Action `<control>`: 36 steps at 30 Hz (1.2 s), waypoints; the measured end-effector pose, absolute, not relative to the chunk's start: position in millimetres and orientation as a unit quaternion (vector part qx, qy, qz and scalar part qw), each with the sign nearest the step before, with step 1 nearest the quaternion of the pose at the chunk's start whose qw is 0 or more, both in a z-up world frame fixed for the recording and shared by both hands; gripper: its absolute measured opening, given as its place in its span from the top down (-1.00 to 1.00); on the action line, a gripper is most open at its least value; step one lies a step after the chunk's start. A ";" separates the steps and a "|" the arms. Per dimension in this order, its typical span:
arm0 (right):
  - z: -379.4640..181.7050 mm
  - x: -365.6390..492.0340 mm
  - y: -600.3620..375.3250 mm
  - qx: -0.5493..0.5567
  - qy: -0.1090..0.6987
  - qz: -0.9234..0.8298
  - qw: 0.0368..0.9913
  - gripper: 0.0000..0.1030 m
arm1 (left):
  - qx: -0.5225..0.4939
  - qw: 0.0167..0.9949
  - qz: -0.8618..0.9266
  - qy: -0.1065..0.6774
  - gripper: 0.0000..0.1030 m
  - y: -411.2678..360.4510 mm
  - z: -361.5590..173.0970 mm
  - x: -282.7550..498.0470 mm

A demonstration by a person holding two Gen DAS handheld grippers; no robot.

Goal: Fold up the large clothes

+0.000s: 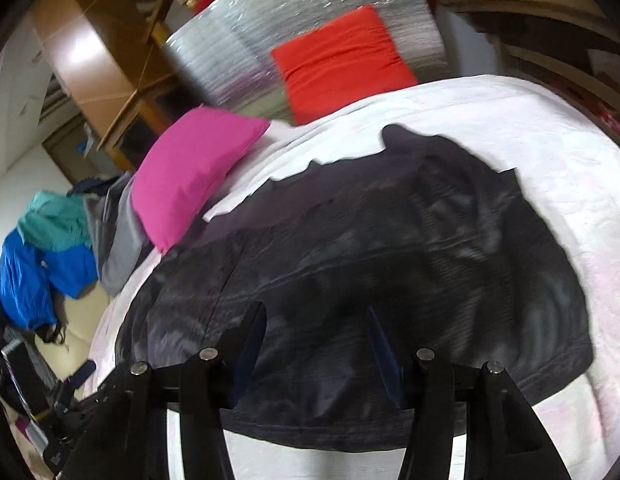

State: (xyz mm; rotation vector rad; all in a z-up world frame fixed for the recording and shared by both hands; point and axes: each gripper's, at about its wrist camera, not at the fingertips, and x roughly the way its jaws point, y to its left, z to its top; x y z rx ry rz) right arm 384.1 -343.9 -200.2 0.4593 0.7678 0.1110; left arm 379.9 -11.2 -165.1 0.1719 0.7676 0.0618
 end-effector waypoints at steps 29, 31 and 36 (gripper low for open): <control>-217.9 387.2 -412.0 0.249 0.410 -0.039 0.877 -0.10 | 0.069 0.888 0.015 0.454 -0.91 -35.2 -204.6 431.7; -210.3 381.8 -423.8 0.271 0.385 -0.041 0.881 -0.19 | 0.051 0.893 -0.005 0.446 -0.91 -26.7 -195.2 435.0; -196.3 383.4 -461.2 0.287 0.335 -0.078 0.894 -0.37 | 0.014 0.910 0.048 0.412 -0.91 20.7 -177.6 459.9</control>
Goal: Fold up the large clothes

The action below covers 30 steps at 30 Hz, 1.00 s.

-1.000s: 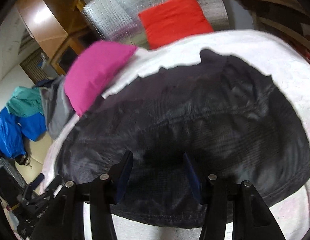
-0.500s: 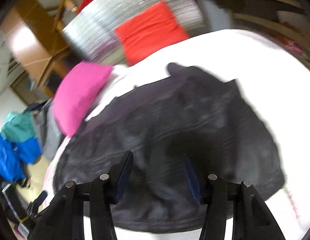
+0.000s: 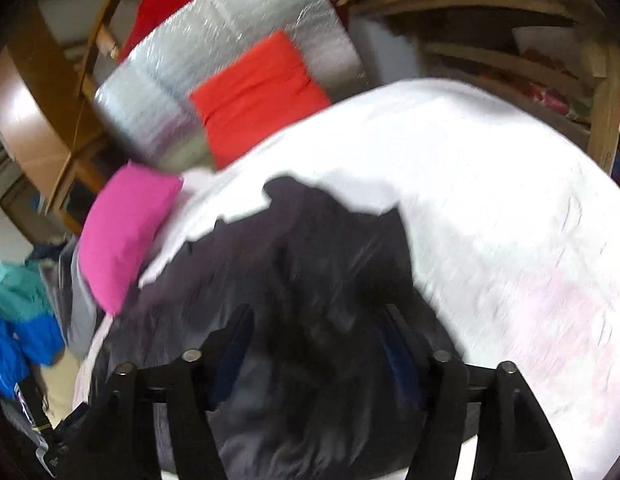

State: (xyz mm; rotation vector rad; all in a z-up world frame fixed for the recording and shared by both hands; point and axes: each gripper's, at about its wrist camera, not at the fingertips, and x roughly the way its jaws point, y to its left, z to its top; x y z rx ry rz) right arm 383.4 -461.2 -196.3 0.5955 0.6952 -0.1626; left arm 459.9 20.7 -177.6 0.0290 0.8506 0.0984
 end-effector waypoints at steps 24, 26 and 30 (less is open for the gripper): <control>-210.9 489.6 -466.3 0.226 0.369 -0.112 0.895 0.65 | -0.163 0.858 0.044 0.485 -0.88 86.8 -227.5 535.2; -208.2 486.4 -464.3 0.221 0.358 -0.115 0.900 0.65 | -0.144 0.866 0.051 0.476 -0.88 81.6 -224.2 535.6; -247.8 497.7 -475.8 0.263 0.416 -0.116 0.863 0.58 | -0.146 0.857 0.059 0.490 -0.88 80.1 -231.5 535.3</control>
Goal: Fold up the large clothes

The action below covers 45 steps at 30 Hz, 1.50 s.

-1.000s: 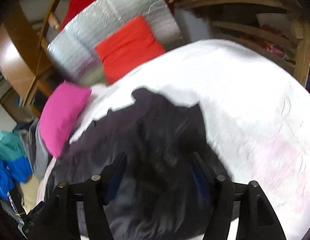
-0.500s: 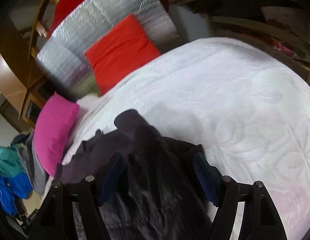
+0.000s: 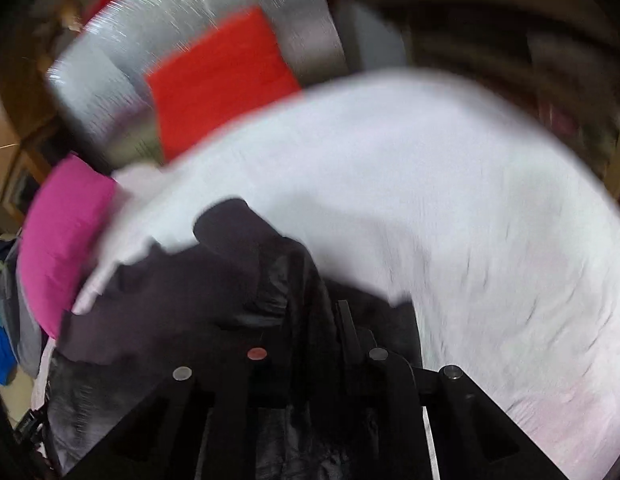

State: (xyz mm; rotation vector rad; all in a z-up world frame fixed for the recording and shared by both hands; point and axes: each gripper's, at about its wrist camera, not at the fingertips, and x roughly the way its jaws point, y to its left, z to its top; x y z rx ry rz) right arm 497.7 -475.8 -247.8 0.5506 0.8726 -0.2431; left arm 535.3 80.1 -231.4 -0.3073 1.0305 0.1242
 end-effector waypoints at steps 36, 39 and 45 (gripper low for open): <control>-240.5 367.4 -471.5 0.296 0.418 -0.104 0.852 0.35 | -0.197 0.828 -0.008 0.525 -0.24 108.8 -236.2 471.4; -230.5 361.1 -480.3 0.315 0.395 -0.108 0.856 -0.14 | -0.192 0.839 -0.002 0.510 -0.30 111.5 -220.9 470.4; -219.7 368.7 -498.8 0.356 0.349 -0.100 0.861 -0.43 | -0.240 0.846 -0.025 0.475 -0.53 128.9 -205.0 475.5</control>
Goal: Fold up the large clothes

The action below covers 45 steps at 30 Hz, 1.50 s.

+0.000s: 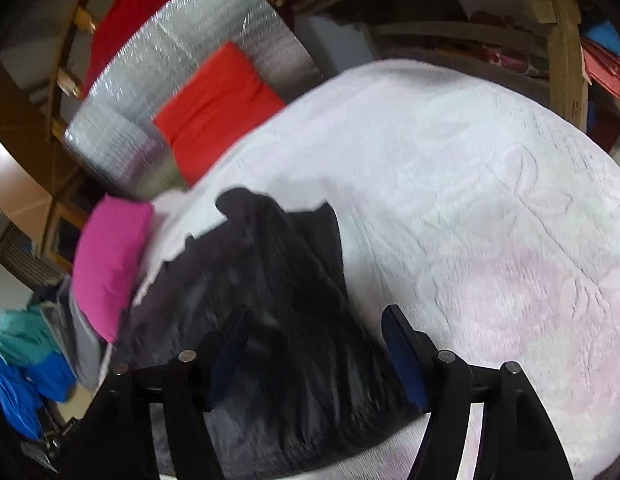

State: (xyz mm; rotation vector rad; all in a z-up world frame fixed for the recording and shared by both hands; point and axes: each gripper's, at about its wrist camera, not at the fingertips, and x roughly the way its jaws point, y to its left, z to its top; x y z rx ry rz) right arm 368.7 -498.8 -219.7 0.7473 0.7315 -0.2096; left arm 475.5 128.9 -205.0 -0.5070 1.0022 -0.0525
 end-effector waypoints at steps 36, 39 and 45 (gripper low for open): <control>-230.9 348.3 -481.1 0.361 0.387 -0.073 0.845 -0.33 | -0.230 0.830 -0.045 0.506 -0.13 110.2 -215.2 444.8; -241.7 353.6 -472.6 0.332 0.416 -0.087 0.842 -0.25 | -0.198 0.843 -0.056 0.496 0.26 101.4 -216.2 438.3; -210.0 336.1 -445.1 0.244 0.360 -0.104 0.894 0.52 | -0.162 0.868 -0.066 0.465 0.60 92.6 -206.2 429.6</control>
